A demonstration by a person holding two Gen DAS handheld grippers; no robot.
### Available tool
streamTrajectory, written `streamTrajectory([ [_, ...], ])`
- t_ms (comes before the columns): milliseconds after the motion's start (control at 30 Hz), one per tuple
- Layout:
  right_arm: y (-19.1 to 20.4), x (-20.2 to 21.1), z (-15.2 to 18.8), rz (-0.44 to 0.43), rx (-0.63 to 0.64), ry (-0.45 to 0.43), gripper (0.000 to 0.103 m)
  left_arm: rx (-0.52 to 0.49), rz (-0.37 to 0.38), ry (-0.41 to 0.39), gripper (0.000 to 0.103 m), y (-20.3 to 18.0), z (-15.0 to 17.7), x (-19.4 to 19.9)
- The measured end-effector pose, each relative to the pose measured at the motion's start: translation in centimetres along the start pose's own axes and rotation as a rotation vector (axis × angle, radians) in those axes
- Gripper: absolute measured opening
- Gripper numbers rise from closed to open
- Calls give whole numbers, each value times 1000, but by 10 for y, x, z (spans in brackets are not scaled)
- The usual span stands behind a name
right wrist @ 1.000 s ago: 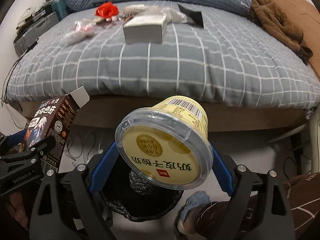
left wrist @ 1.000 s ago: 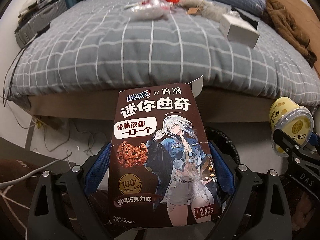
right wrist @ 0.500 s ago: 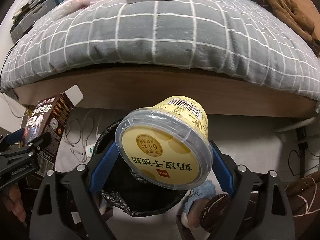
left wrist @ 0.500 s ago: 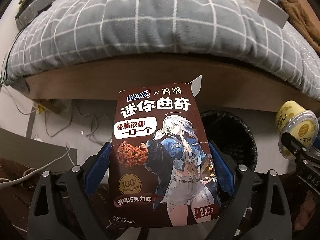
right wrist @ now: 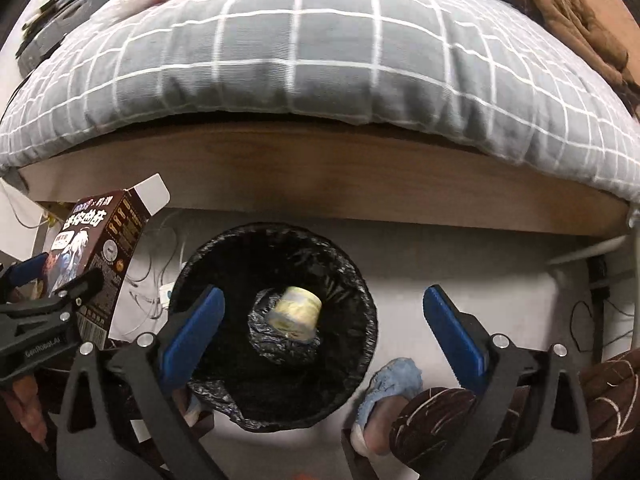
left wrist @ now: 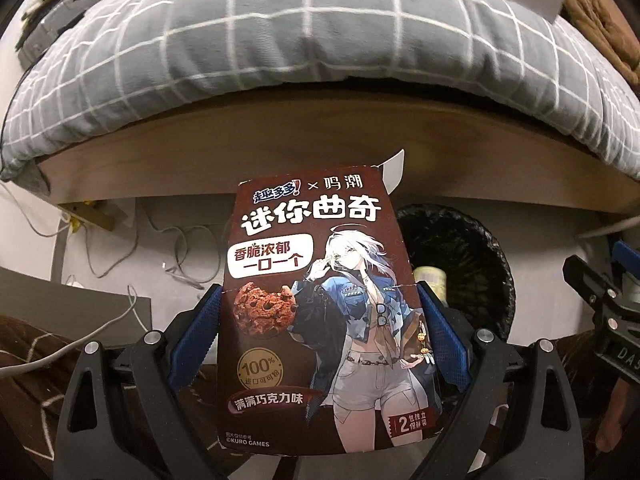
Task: Collect trash
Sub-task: 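Open the left tool to drop the cookie box into the bin, then move both tools back over the bed toward the remaining trash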
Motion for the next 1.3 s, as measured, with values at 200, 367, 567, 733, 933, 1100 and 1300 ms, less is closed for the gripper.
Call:
streamTrajectory([
  [200, -22, 2, 7, 38, -49, -1, 96, -46, 26, 7, 90, -24, -1, -1],
  [367, -44, 11, 11, 69, -93, -7, 96, -86, 42, 12, 90, -48, 0, 2],
  [567, -62, 19, 16, 90, -143, -18, 96, -128, 61, 3, 91, -68, 5, 8],
  [733, -71, 21, 16, 96, -163, -26, 96, -139, 81, -17, 92, -77, 4, 11],
  [933, -68, 21, 14, 95, -164, -37, 96, -154, 59, -47, 97, -74, 6, 12],
  [1100, -57, 24, 10, 86, -138, -57, 96, -128, 39, -50, 97, -62, 0, 15],
  [1300, -40, 38, 0, 78, -90, -108, 96, -86, 40, -82, 97, -47, -6, 29],
])
Point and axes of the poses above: each gripper's, at about its wrist camera, not at the fingertips, and x roughly against the way its jaws point, y to its left, z to its underside, the point moved 1 cm from there along -x, roughly the way its jaws point, and after that the axes turned 10 degrees about -z, right-handed, at the moved point
